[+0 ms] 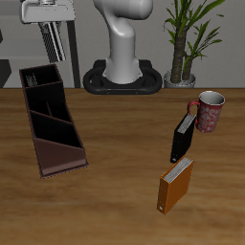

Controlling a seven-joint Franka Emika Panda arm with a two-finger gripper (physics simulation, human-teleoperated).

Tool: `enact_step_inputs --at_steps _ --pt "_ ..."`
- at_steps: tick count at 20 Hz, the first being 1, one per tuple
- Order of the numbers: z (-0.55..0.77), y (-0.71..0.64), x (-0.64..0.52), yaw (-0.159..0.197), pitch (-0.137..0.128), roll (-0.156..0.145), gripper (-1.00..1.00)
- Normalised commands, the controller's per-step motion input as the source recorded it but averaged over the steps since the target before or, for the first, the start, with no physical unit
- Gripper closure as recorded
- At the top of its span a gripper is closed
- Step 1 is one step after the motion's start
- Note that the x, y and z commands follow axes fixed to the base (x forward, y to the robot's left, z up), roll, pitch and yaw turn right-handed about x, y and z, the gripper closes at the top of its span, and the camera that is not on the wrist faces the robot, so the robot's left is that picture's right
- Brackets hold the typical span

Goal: Place the left striped book into the right desk caddy's right compartment and place the right striped book into the right desk caddy's right compartment and place the orange book into the right desk caddy's left compartment

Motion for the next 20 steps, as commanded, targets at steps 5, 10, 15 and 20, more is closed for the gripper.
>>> enact_step_inputs --at_steps 5,10,15,20 --pt "0.49 -0.43 -0.08 -0.211 -0.031 0.008 1.0" --pt "0.58 -0.24 -0.11 -0.052 -0.058 0.017 1.0" --pt "0.24 -0.19 0.06 -0.069 0.03 0.018 1.0" --pt "-0.18 -0.02 0.11 -0.061 0.05 -0.038 1.0"
